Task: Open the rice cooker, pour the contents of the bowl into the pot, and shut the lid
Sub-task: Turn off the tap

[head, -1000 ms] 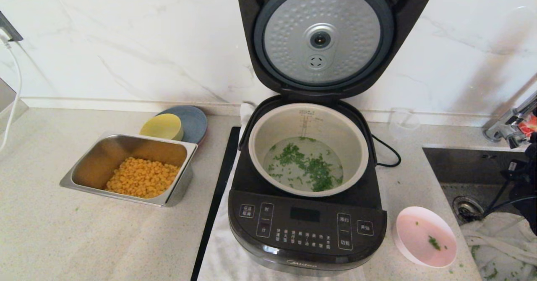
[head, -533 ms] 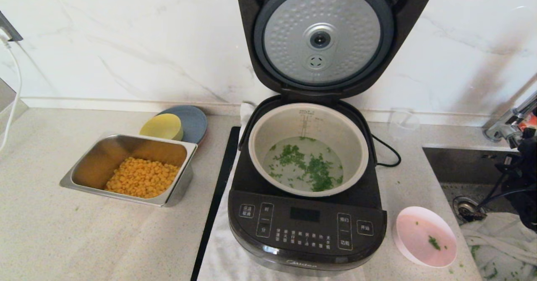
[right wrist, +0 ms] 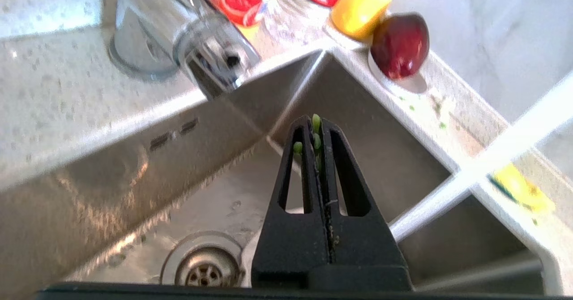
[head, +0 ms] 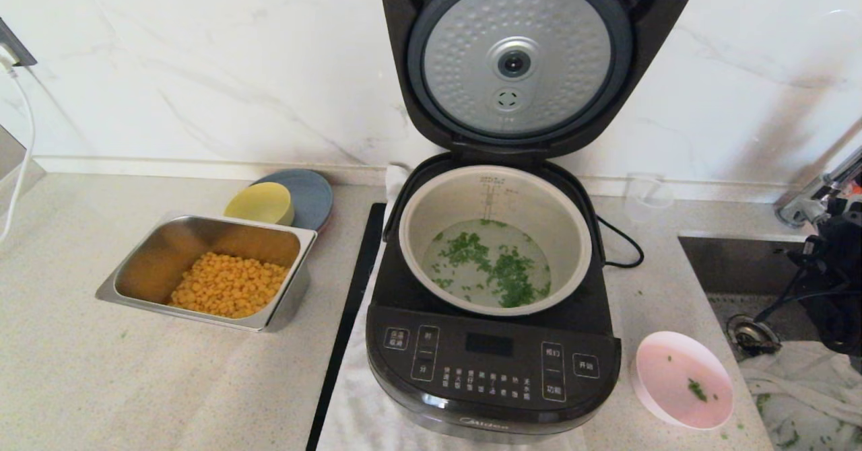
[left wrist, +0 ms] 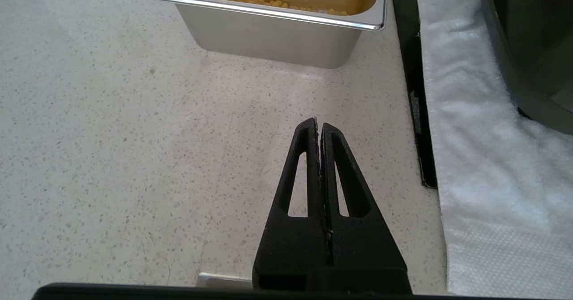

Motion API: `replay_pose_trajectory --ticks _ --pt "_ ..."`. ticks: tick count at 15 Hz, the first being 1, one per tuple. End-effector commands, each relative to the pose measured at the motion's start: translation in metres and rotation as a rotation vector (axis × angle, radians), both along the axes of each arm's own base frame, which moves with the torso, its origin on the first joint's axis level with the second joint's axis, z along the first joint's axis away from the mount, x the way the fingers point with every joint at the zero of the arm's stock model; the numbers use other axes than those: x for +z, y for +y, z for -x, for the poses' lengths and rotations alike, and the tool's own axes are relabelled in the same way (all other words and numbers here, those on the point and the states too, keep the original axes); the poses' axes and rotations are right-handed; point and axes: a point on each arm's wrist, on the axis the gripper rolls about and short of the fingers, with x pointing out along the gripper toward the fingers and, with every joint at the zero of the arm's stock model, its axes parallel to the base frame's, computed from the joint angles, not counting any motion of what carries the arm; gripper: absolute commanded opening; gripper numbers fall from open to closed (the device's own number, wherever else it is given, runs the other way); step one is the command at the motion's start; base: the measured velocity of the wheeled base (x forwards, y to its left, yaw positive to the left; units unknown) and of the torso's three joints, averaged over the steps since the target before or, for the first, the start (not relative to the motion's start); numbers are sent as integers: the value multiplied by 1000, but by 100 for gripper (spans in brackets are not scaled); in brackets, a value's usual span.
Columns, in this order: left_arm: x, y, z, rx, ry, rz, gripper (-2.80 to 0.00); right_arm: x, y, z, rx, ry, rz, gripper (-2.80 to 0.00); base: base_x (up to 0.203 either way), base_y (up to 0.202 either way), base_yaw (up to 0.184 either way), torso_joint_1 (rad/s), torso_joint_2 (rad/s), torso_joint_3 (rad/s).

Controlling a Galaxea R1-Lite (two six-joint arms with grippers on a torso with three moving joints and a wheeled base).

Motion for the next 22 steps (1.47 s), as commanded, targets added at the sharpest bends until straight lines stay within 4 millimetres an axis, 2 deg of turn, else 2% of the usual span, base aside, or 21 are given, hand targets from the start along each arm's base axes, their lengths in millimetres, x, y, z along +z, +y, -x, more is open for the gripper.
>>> replay_pose_trajectory --ticks 1,7,15,22 --pt "0 0 0 1 -3 0 -280 -3 -4 -9 -5 -11 10 -280 0 0 0 0 0 0" --pt "0 0 0 1 -2 0 -280 -9 -13 -30 -29 -25 39 -280 0 0 0 0 0 0" --pt "0 0 0 0 -3 0 -280 7 -16 -46 -37 -55 92 -280 0 0 0 0 0 0" --pt "0 0 0 1 -2 0 -280 7 -16 -61 -43 -55 122 -280 0 0 0 0 0 0"
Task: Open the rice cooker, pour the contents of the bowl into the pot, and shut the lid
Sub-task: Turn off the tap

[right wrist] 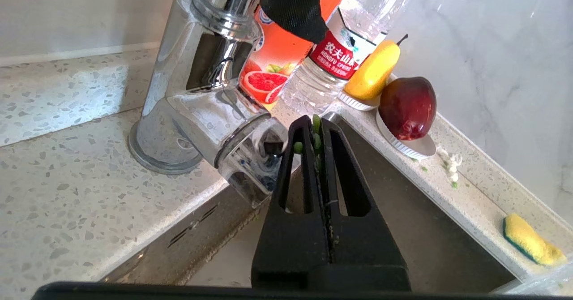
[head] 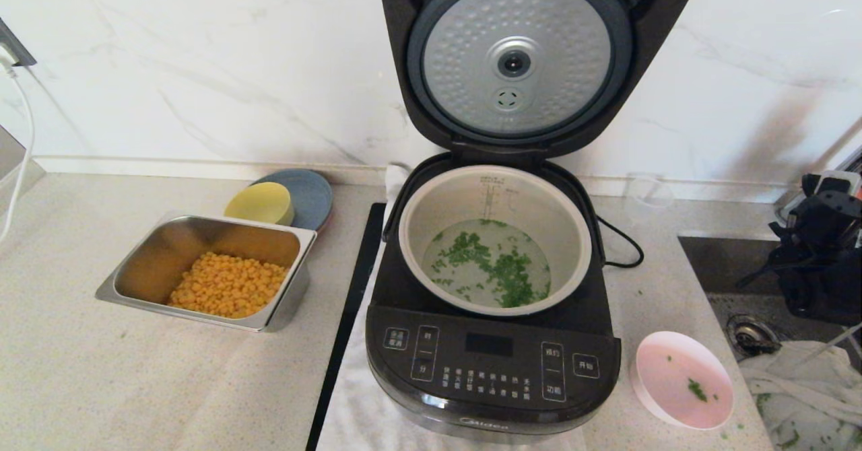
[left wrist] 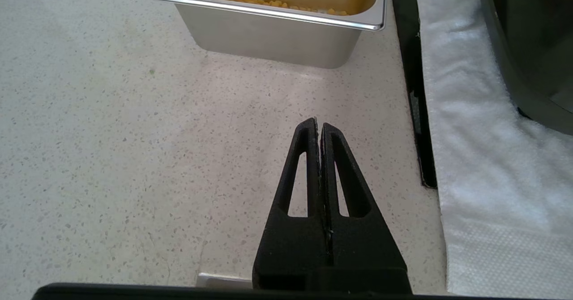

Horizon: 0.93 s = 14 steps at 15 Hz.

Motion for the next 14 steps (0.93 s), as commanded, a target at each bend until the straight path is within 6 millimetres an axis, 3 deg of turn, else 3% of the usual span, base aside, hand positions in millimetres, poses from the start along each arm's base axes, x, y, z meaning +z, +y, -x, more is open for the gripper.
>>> replay_pose_trajectory --ticks 1,8,10,14 --pt "0 0 0 0 -2 0 -280 -1 2 -3 0 -6 3 -280 0 0 0 0 0 0" --pt "0 0 0 0 -3 0 -280 4 9 -2 11 -17 9 -280 0 0 0 0 0 0" --pt "0 0 0 0 -3 0 -280 17 15 14 15 -27 10 -280 0 0 0 0 0 0" --pt "0 0 0 0 -3 0 -280 60 41 64 56 -63 2 -280 0 0 0 0 0 0"
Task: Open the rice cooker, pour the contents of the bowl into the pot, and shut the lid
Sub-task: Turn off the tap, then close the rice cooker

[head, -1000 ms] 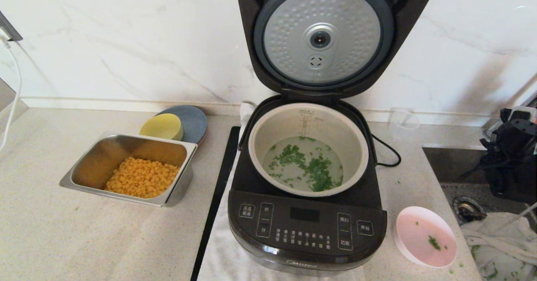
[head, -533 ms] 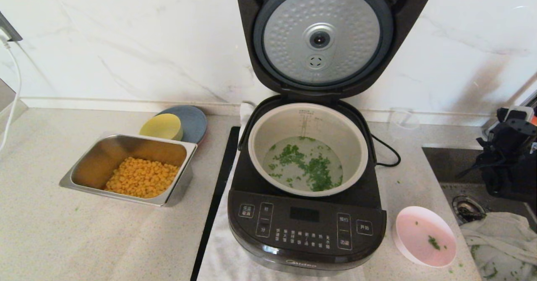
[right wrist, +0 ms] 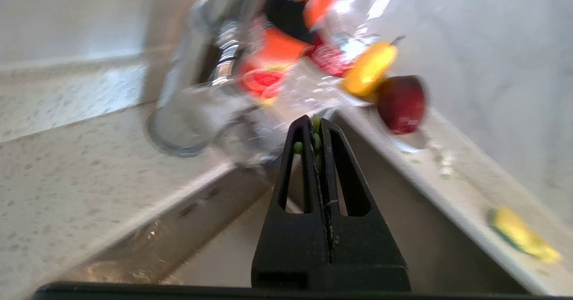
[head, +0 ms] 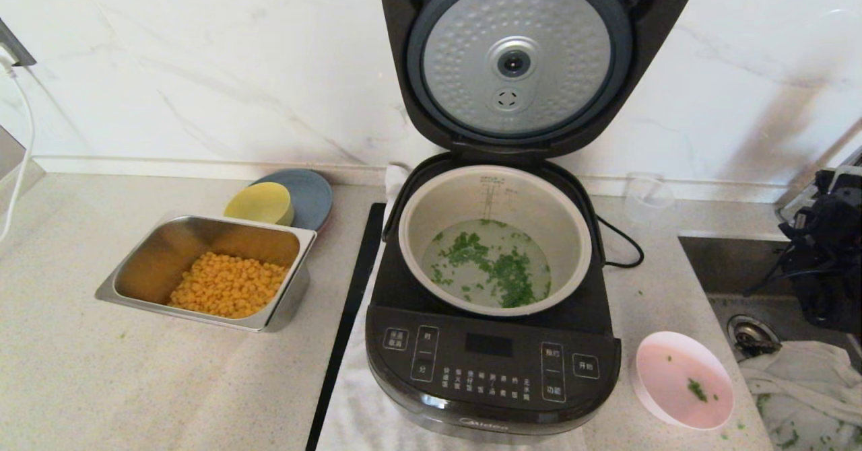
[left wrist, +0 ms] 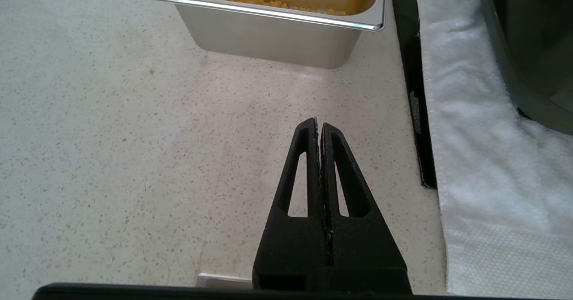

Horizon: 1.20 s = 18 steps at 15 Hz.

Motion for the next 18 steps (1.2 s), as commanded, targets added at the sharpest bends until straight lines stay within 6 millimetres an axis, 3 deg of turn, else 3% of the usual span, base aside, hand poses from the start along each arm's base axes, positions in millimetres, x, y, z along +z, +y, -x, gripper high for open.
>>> replay_pose_trajectory --ticks 1,4,6,10,12,15,18 --pt "0 0 0 0 -2 0 -280 48 24 38 50 -55 17 -280 0 0 0 0 0 0" --pt "0 0 0 0 -2 0 -280 85 56 69 221 2 -65 -280 0 0 0 0 0 0" --pt "0 0 0 0 -2 0 -280 108 76 80 348 91 -224 -280 0 0 0 0 0 0" --pt "0 0 0 0 -2 0 -280 206 109 100 680 0 -517 -280 0 0 0 0 0 0" --pt "0 0 0 0 -2 0 -280 242 122 108 923 -33 -674 -280 0 0 0 0 0 0" --pt "0 0 0 0 -2 0 -280 258 139 97 1211 -40 -928 -280 0 0 0 0 0 0" --pt "0 0 0 0 -2 0 -280 259 150 82 1374 -60 -981 -280 0 0 0 0 0 0"
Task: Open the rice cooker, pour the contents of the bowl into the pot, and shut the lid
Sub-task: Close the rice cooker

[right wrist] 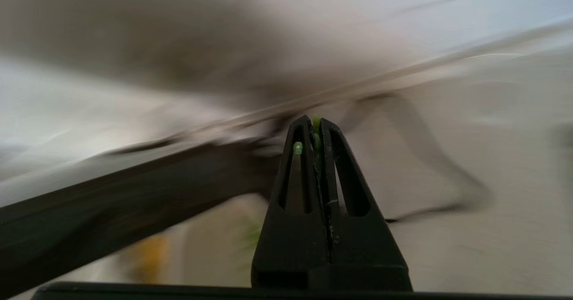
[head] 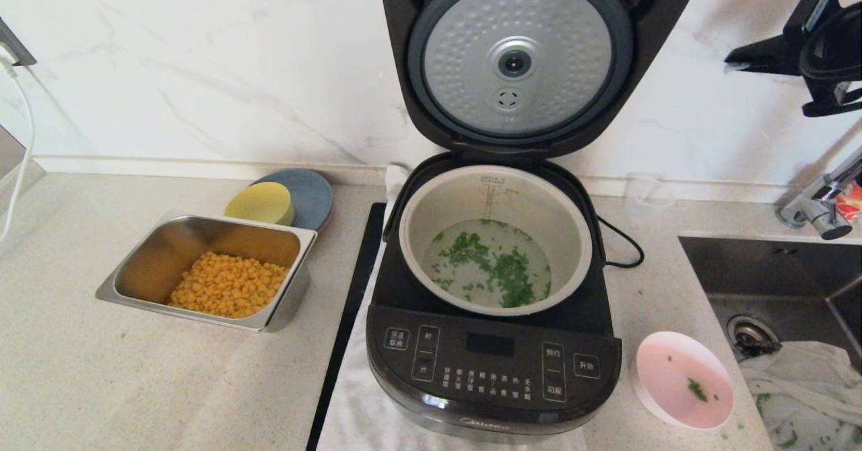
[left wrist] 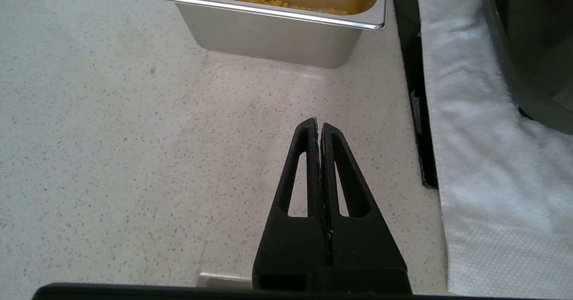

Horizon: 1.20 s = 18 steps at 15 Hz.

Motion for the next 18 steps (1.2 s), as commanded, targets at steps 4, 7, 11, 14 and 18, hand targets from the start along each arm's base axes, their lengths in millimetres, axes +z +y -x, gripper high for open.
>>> replay_pose_trajectory --ticks 4,7,11,14,18 --pt "0 0 0 0 -3 0 -280 -3 8 -32 171 -77 -117 -280 0 0 0 0 0 0" --pt "0 0 0 0 -3 0 -280 -1 10 -39 248 -126 -138 -280 0 0 0 0 0 0" --pt "0 0 0 0 -2 0 -280 2 26 -46 348 -182 -165 -280 0 0 0 0 0 0" --pt "0 0 0 0 -3 0 -280 -2 41 -54 391 -200 -166 -280 0 0 0 0 0 0" --pt "0 0 0 0 -3 0 -280 -8 51 -65 411 -215 -167 -280 0 0 0 0 0 0"
